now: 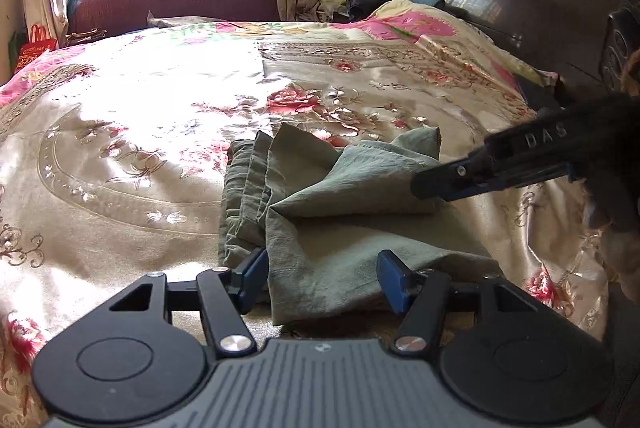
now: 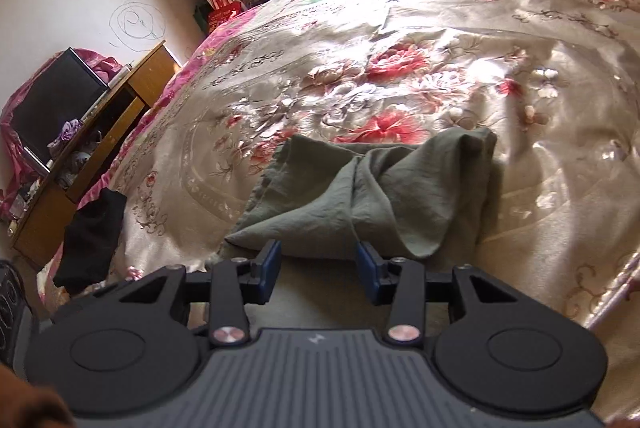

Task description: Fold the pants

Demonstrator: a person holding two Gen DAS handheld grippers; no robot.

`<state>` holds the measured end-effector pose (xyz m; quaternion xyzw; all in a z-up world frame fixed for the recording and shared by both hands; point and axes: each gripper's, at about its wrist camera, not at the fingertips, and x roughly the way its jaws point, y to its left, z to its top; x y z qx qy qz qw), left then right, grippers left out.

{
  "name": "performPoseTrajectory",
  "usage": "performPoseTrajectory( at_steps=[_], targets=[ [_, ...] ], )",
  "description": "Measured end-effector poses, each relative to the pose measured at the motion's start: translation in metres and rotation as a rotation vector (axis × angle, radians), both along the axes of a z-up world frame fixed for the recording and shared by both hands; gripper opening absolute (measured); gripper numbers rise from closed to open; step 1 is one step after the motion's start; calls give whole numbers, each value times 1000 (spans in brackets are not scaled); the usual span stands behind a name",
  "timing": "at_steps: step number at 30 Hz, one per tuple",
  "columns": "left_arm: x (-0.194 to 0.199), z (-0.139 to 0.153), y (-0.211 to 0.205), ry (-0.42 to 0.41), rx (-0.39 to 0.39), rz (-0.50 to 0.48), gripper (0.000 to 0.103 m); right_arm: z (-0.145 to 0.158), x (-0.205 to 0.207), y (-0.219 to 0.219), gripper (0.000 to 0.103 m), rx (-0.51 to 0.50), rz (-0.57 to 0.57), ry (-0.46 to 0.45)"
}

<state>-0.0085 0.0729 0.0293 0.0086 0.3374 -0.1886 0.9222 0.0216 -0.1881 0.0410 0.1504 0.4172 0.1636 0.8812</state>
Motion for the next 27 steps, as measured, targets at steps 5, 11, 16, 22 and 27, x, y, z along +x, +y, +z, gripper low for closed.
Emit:
performPoseTrajectory(
  at_steps=[5, 11, 16, 22, 27],
  targets=[
    [5, 2, 0, -17, 19, 8, 73, -24, 10, -5, 44, 155, -32, 78],
    [9, -5, -10, -16, 88, -37, 73, -41, 34, -24, 44, 434, -196, 88],
    [17, -6, -18, -48, 112, -38, 73, -28, 61, -20, 13, 407, -191, 52],
    [37, -18, 2, -12, 107, 68, 73, -38, 118, 27, 16, 258, -106, 77],
    [46, -33, 28, 80, -13, 119, 77, -45, 143, 48, 15, 148, -91, 55]
  ],
)
